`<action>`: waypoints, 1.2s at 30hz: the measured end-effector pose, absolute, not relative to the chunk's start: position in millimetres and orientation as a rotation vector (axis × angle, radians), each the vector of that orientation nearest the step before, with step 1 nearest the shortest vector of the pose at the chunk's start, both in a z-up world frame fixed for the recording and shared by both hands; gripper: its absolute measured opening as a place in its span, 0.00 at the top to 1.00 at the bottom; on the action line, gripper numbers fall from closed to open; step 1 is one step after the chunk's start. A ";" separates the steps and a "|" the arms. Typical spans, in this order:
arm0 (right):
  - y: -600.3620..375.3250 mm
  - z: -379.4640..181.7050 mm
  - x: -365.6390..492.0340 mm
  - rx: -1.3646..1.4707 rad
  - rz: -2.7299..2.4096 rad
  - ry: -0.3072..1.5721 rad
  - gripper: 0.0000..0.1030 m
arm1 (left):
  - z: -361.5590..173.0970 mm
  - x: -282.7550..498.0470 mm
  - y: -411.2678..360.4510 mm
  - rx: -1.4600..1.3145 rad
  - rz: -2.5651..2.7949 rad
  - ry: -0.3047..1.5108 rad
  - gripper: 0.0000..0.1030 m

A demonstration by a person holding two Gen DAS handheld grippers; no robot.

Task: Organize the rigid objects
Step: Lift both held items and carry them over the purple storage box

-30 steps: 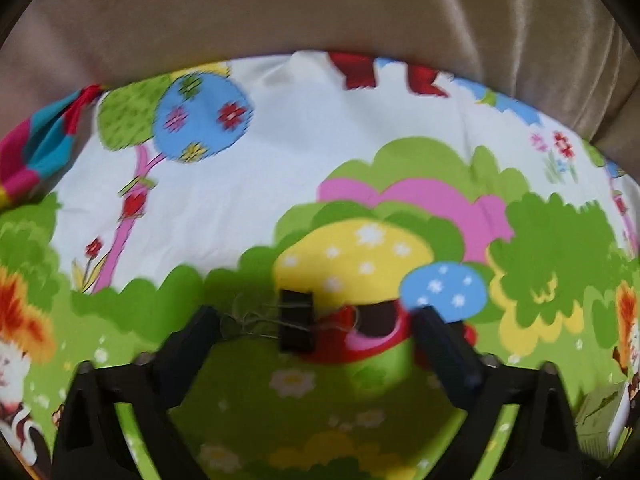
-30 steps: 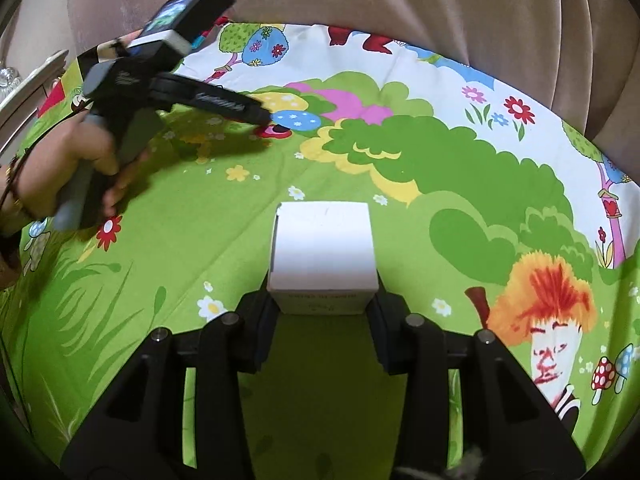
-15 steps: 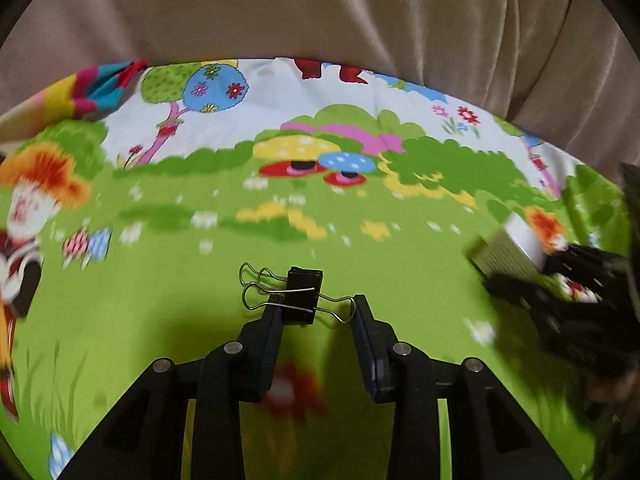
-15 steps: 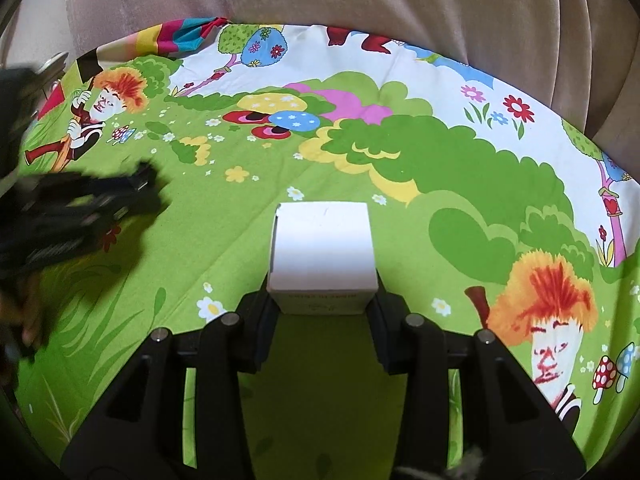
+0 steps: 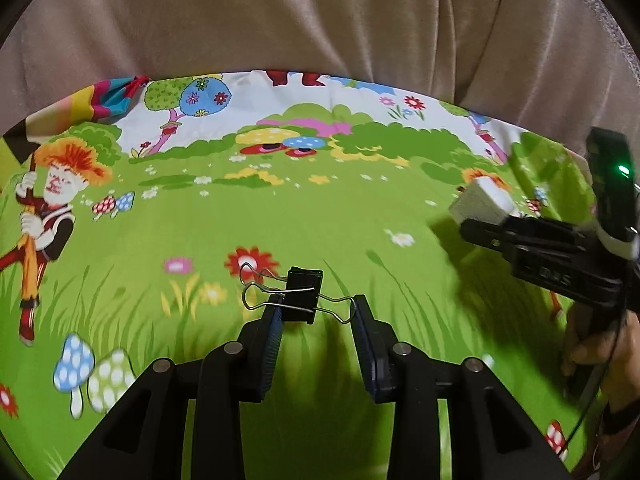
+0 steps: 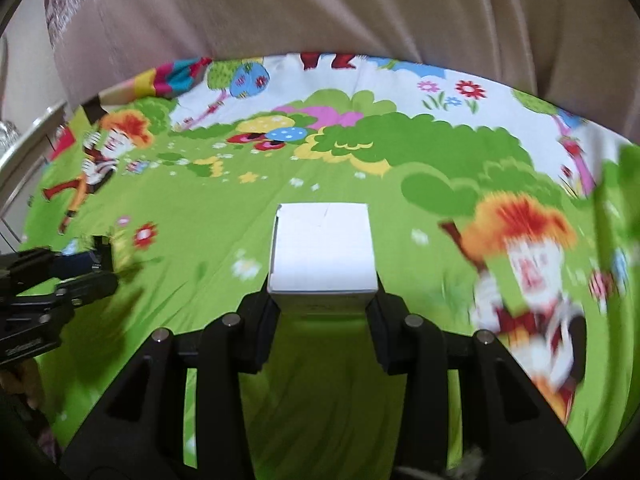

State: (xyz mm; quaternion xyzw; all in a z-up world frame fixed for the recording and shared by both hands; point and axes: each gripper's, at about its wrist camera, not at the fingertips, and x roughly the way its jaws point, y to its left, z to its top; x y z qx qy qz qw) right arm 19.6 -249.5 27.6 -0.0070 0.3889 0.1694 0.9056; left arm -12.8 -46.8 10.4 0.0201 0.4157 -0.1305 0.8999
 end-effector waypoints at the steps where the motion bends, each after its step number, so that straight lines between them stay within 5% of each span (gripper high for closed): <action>1: -251.0 32.5 5.4 0.010 0.344 0.788 0.57 | 12.4 -18.4 -46.6 0.034 -0.274 0.858 0.66; 17: -249.7 191.9 -194.8 0.011 0.272 0.148 0.57 | 173.0 -146.8 -68.2 0.044 -0.334 0.348 0.65; 36: -227.7 257.1 -268.3 -0.075 0.288 -0.096 0.57 | 241.1 -225.1 -36.7 0.032 -0.278 0.076 0.65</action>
